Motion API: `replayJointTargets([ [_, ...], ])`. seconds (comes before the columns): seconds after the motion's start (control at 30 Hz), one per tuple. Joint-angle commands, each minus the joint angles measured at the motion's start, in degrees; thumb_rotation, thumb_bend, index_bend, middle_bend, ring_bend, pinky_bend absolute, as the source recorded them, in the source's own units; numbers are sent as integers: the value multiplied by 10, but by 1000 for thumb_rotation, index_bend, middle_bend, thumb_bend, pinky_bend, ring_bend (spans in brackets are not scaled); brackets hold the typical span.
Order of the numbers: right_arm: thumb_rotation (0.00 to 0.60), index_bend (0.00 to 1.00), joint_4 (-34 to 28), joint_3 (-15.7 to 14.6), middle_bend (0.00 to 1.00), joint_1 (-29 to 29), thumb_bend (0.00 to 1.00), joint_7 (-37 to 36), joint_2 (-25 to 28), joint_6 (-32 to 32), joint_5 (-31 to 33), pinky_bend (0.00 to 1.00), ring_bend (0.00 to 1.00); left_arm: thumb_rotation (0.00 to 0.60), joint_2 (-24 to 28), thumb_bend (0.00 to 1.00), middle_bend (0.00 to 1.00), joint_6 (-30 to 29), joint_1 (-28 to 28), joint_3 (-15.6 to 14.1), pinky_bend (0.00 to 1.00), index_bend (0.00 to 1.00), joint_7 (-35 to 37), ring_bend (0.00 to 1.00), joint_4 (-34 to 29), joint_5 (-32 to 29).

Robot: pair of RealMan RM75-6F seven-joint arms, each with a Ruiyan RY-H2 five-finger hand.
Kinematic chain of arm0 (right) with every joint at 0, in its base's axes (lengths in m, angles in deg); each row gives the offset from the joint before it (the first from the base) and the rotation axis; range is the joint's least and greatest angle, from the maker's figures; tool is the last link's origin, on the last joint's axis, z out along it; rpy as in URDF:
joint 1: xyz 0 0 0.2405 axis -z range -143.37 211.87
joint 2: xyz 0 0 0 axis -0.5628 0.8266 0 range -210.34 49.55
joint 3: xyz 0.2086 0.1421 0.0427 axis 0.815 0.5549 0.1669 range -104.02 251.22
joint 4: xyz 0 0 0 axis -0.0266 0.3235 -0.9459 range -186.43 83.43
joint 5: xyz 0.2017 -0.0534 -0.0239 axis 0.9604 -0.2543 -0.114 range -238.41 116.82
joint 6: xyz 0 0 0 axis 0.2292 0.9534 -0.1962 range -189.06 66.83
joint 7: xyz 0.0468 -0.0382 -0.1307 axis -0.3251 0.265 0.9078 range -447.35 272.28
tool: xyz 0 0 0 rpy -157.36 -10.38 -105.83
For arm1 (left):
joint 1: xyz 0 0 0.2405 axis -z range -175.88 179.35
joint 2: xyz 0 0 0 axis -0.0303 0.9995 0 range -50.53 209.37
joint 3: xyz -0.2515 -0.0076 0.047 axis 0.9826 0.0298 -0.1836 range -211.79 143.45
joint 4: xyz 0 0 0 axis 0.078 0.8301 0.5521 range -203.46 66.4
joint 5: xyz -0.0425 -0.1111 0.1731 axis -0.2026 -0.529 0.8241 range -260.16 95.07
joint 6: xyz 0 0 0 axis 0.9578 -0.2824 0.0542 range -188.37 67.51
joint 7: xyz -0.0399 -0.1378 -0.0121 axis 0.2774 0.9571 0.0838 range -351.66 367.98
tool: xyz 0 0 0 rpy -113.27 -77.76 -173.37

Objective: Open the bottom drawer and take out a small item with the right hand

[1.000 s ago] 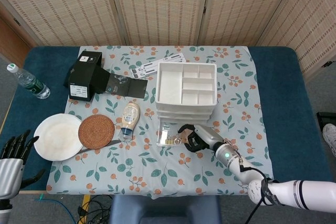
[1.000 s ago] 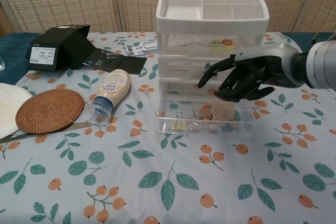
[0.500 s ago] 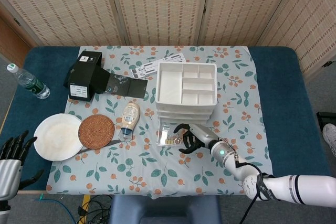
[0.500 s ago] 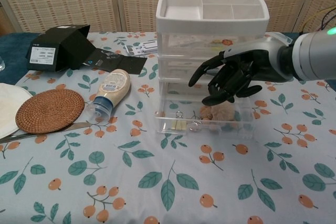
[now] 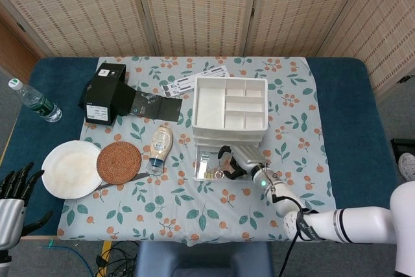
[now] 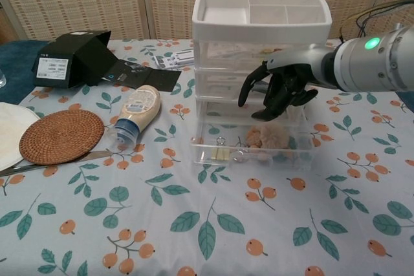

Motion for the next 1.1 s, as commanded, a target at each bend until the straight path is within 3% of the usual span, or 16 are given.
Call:
replayJointTargets([
  [0.03, 600, 335, 18, -3, 960, -15, 391, 23, -23, 15, 25, 1000, 1000, 600, 1, 175, 43, -1, -1, 0, 73, 132, 1, 77, 1, -1],
  [0.5, 600, 353, 81, 13, 963, -44, 447, 80, -98, 20, 91, 1000, 1000, 600, 3, 175, 43, -1, -3, 0, 73, 132, 4, 77, 1, -2],
  [0.8, 600, 389, 115, 27, 963, -46, 356, 87, -133, 7, 102, 1000, 1000, 600, 7, 175, 44, -3, -5, 1, 73, 132, 4, 77, -1, -3],
  [1.1, 600, 420, 143, 35, 963, -48, 387, 99, -152, -2, 112, 1000, 1000, 600, 9, 175, 44, -2, -5, 2, 73, 132, 2, 77, -3, -4],
])
